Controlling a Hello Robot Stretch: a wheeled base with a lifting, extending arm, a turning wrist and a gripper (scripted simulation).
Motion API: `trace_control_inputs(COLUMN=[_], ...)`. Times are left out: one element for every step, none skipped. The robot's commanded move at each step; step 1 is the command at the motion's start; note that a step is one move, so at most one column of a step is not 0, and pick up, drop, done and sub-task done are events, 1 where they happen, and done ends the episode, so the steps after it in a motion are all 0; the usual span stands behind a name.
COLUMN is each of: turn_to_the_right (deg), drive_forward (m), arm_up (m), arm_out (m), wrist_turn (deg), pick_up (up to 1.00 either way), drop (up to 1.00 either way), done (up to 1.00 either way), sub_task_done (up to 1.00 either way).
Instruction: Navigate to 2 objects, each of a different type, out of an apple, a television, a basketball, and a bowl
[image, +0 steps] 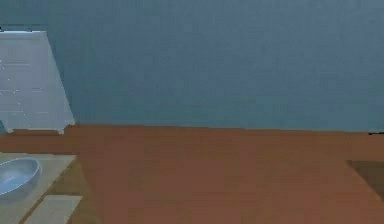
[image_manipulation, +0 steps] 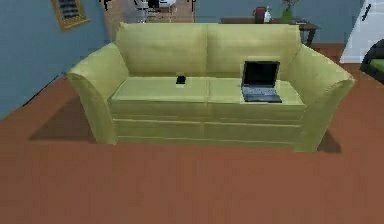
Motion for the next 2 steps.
trace_control_inputs(turn_to_the_right=[-45.0,0.0], drive_forward=[0.00,0.00], arm_up=[0.00,0.00], arm_out=[0.00,0.00], wrist_turn=[0.0,0.0], pick_up=[0.00,0.00], drop=[0.00,0.00], done=[0.00,1.00], sub_task_done=[0.00,0.00])
